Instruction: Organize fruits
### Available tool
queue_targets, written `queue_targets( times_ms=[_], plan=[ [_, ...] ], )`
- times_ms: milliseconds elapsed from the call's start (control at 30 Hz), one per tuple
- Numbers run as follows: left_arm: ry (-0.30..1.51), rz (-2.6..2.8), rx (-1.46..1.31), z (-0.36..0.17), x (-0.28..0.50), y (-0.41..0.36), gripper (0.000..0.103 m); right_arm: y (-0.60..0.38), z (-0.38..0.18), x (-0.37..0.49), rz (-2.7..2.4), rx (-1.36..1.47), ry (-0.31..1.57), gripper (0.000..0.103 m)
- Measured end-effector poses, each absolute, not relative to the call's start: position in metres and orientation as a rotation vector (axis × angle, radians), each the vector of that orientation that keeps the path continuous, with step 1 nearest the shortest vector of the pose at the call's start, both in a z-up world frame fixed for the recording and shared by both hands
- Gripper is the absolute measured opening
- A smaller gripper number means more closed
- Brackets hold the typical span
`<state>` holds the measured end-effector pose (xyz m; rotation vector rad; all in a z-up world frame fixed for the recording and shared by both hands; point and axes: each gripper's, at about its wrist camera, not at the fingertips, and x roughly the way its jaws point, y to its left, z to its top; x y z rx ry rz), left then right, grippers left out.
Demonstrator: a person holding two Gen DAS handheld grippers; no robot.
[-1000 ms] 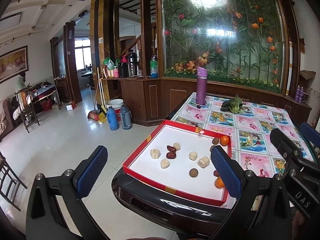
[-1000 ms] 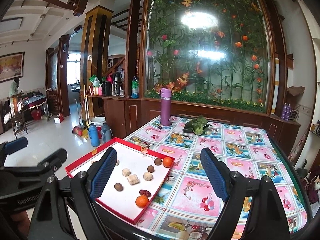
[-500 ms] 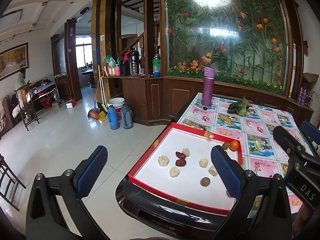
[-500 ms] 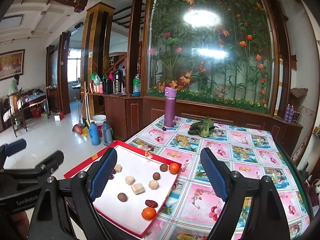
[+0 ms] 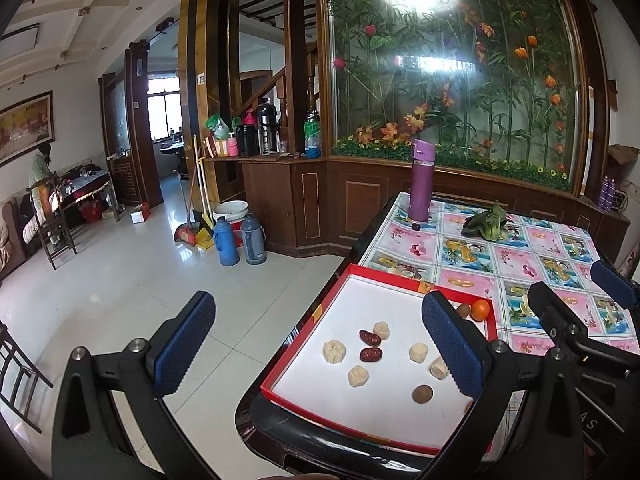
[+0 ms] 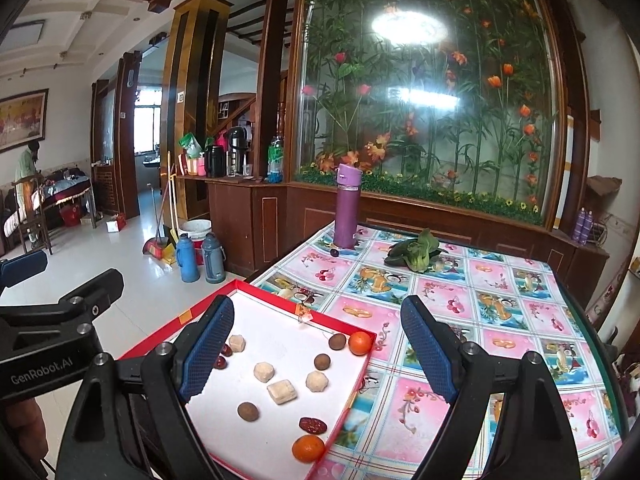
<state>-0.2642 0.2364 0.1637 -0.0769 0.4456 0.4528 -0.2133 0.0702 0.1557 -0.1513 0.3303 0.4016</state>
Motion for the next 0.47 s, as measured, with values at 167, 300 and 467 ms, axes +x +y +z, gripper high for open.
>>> queue_targets(
  times_ms=[167,300,467],
  plan=[
    [0.44,0.442,-0.07,0.168,-0.258,0.236,0.103,0.069,0.159,-0.209,0.395,-0.13,0.329,0.085],
    [0.44,0.438,-0.059,0.17,-0.254,0.235,0.103,0.068,0.16,-0.207,0.389,-0.116,0.329,0.085],
    [0.446,0.432,-0.055,0.169,-0.248,0.232,0.103,0.066,0.16,-0.205,0.393,-0.106,0.329,0.085]
  ],
)
